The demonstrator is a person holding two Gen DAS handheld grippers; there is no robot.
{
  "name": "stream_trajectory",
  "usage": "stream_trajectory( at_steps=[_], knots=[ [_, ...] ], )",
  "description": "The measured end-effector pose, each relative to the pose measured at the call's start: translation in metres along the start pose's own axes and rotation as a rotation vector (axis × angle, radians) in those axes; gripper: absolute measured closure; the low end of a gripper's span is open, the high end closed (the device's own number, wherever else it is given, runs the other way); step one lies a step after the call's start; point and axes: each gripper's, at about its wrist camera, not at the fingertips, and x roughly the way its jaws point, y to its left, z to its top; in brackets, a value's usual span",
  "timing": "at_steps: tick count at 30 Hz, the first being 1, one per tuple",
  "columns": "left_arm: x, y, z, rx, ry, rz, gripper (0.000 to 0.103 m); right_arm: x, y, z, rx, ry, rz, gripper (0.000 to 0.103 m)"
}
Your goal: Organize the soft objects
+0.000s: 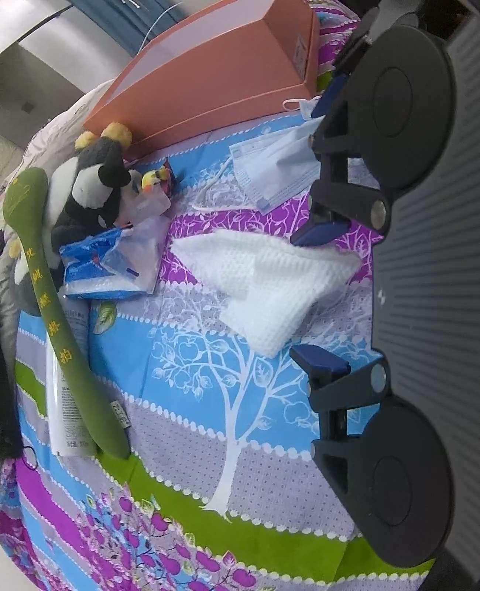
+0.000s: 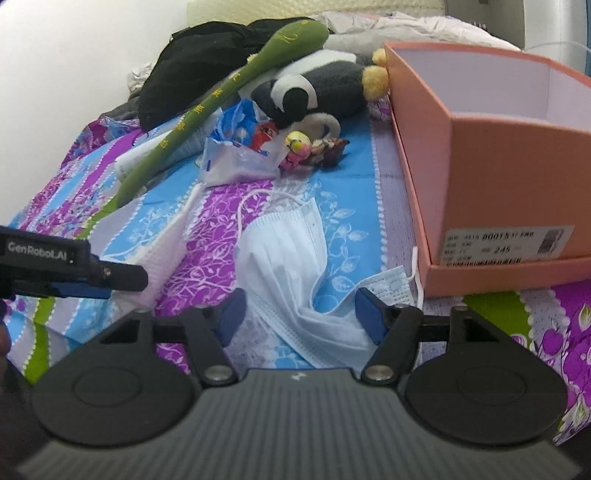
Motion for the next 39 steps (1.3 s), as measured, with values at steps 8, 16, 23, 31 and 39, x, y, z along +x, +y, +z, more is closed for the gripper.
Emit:
stream_trajectory(
  at_steps=[8, 16, 23, 31, 39],
  knots=[
    [0.015, 0.008, 0.000, -0.043, 0.023, -0.012, 0.041, 0.005, 0.001, -0.001, -0.017, 0.027, -0.011, 0.072],
    [0.023, -0.006, 0.001, 0.025, 0.044, -0.028, 0.065, 0.007, 0.021, -0.005, -0.116, 0.049, 0.012, 0.077],
    [0.017, -0.011, 0.002, 0.033, 0.025, -0.027, 0.086, 0.002, 0.026, -0.003, -0.143, 0.044, 0.014, 0.088],
    [-0.019, -0.031, 0.019, 0.063, -0.057, -0.050, 0.087, -0.026, 0.032, 0.022, -0.128, -0.033, 0.035, 0.088],
    [-0.067, -0.067, 0.053, 0.095, -0.160, -0.107, 0.087, -0.072, 0.029, 0.069, -0.119, -0.171, 0.030, 0.088]
  ],
)
